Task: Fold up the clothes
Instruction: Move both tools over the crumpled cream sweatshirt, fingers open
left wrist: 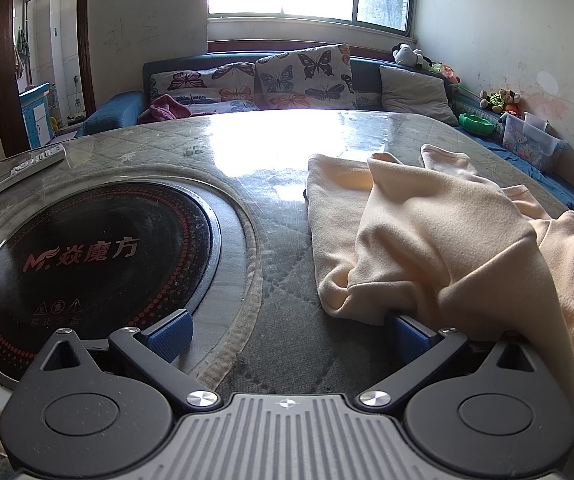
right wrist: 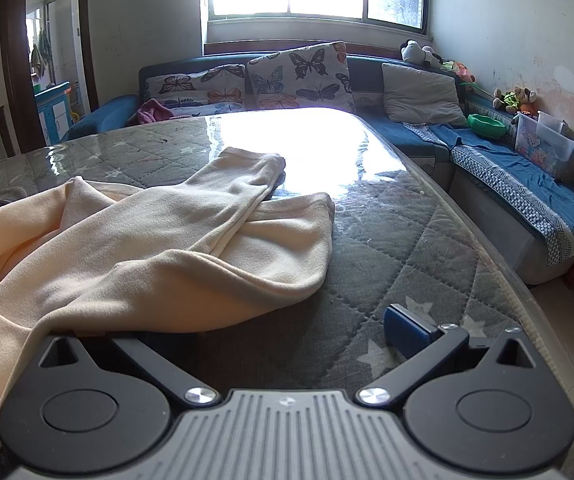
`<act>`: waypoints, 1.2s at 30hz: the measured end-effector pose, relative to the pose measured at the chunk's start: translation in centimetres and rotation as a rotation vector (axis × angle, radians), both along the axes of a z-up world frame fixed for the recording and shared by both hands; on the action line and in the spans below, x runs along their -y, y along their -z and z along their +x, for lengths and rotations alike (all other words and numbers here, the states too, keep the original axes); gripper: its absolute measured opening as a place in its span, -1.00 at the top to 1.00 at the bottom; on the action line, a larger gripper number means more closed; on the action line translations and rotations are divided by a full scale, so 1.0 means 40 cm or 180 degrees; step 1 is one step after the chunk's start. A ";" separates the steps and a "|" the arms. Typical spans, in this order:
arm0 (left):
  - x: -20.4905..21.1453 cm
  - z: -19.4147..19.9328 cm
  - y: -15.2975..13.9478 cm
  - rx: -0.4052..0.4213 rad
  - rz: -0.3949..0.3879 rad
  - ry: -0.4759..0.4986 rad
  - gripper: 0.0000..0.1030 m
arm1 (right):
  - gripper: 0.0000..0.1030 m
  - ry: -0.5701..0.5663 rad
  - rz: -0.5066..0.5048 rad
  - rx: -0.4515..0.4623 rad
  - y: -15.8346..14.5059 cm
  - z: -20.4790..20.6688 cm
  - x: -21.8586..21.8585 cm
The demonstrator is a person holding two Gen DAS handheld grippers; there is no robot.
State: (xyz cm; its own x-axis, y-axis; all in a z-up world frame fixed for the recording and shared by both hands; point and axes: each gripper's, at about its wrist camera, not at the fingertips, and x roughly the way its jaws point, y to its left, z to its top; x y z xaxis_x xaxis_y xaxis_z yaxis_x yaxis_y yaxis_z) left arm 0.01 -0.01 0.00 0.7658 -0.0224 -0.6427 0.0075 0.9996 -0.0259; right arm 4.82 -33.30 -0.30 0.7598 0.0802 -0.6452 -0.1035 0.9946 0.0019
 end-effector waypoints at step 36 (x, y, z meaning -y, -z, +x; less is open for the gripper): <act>0.015 -0.102 -0.049 -0.0125 0.0130 -0.0403 -1.00 | -1.00 -0.0320 -0.0035 0.0050 -0.060 -0.193 -0.024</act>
State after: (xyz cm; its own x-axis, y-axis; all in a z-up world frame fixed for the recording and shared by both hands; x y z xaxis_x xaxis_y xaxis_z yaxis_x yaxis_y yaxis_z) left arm -4.09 -0.61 1.98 0.7351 0.0997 -0.6706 -0.1191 0.9927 0.0171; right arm -2.92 -32.32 2.12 0.7583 0.1494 -0.6346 -0.2026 0.9792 -0.0115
